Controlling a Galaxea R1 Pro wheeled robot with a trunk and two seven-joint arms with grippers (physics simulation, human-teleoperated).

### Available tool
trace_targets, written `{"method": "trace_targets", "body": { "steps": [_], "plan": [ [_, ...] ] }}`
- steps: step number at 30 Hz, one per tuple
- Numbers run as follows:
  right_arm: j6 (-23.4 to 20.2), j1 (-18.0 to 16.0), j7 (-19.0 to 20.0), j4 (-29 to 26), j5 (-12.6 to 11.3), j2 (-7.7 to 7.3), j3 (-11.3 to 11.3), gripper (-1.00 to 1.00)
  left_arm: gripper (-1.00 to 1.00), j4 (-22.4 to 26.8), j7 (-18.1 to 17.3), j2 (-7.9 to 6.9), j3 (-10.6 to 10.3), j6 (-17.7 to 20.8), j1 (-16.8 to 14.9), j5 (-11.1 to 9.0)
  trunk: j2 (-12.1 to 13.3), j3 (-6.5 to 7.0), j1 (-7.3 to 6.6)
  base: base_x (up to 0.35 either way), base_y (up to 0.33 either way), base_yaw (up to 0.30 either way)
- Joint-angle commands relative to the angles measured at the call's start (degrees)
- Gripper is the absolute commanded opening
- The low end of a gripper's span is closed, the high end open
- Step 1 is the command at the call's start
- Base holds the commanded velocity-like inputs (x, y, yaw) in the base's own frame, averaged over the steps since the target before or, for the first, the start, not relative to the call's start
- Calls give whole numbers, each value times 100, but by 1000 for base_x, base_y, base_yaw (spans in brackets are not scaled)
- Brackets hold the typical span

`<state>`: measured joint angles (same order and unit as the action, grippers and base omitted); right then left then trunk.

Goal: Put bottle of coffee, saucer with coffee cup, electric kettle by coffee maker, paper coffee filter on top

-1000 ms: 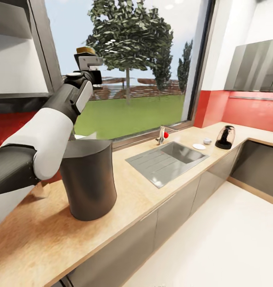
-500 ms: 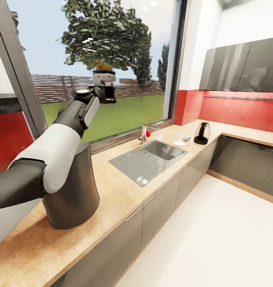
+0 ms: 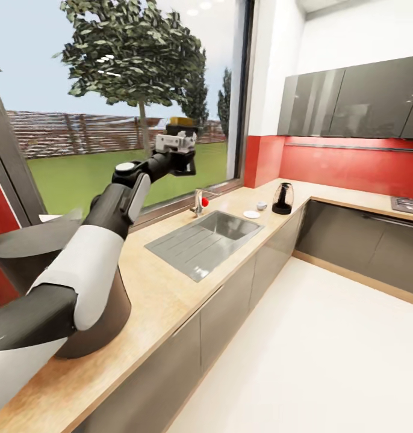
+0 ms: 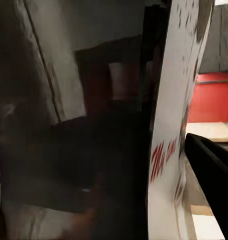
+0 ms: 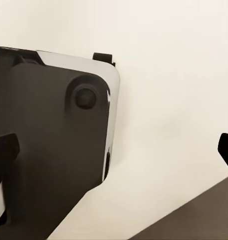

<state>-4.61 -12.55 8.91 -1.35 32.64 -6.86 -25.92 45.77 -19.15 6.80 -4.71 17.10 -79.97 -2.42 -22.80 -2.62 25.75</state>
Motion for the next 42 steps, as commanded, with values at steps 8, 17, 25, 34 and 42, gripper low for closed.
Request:
{"method": "trace_targets", "body": {
  "steps": [8, 17, 25, 34, 42],
  "plan": [
    [-31, -2, 32, -14, 50, 43, -45, 100, -100, 991, -494, 16, -10, 89, 798, -11, -13, -13, 4, 0, 0, -5],
    [-31, -2, 32, -69, 50, 52, -57, 100, -100, 1972, -477, -1, -194, 92, 1886, 13, -13, -13, 4, -215, 0, 0],
    [-31, -3, 23, -101, 47, 55, -62, 100, -100, 2123, -484, -3, -213, 84, 2228, 20, -13, -13, 4, -334, 0, 0],
    [-31, -5, 29, -153, 42, 87, -63, 100, -100, 2155, -485, -3, -217, 83, 2398, 24, -13, -13, 4, -337, 64, 0],
    [-31, -5, 30, -197, 41, 96, -63, 100, -100, 2158, -463, -3, -526, 75, 2713, 86, -13, -13, 4, -328, 0, 116]
  ]
}}
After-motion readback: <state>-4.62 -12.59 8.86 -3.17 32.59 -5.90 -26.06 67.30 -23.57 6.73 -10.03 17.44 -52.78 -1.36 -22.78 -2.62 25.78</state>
